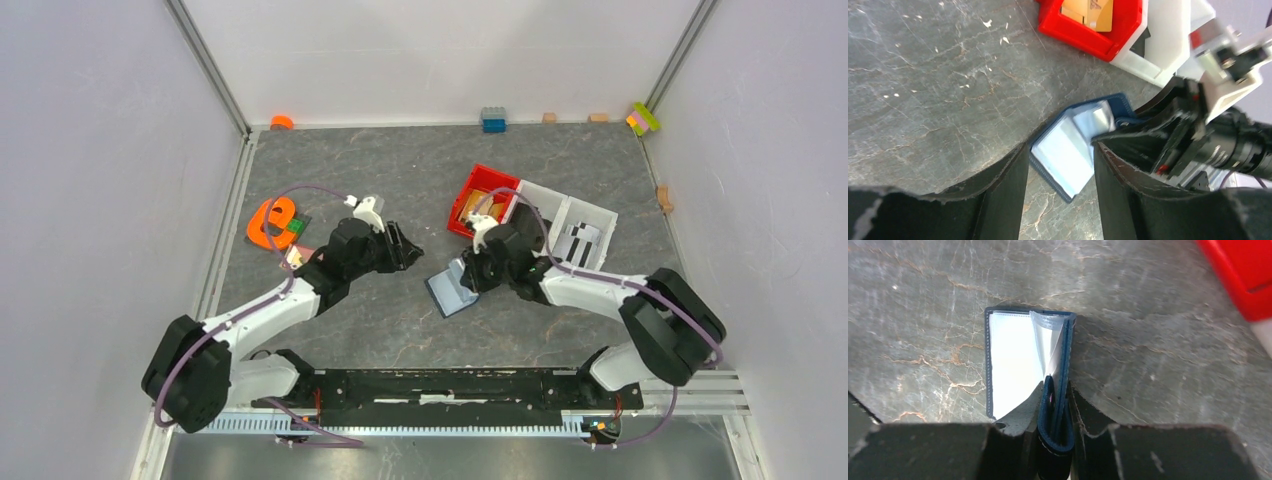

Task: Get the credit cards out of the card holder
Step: Pick up the card holder from the center of the board.

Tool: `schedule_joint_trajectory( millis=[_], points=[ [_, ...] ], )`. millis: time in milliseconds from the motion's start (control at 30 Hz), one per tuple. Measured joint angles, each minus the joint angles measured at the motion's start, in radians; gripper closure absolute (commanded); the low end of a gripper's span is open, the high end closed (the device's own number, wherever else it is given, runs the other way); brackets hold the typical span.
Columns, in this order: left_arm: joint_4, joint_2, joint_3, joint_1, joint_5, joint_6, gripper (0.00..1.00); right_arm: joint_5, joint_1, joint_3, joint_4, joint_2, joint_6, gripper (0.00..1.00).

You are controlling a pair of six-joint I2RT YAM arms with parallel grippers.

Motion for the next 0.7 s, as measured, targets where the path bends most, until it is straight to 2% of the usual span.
schedule_joint_trajectory(
  millis=[300, 467, 700],
  points=[
    [0.040, 0.183, 0.029, 0.000, 0.158, -0.005, 0.34, -0.200, -0.184, -0.225, 0.262, -0.177, 0.148, 0.82],
    [0.154, 0.268, 0.027, 0.000, 0.288, -0.031, 0.31, -0.294, -0.253, -0.315, 0.402, -0.239, 0.234, 0.83],
    [0.331, 0.279, 0.002, 0.000, 0.392, -0.065, 0.30, -0.402, -0.313, -0.397, 0.595, -0.312, 0.343, 0.83]
  ],
)
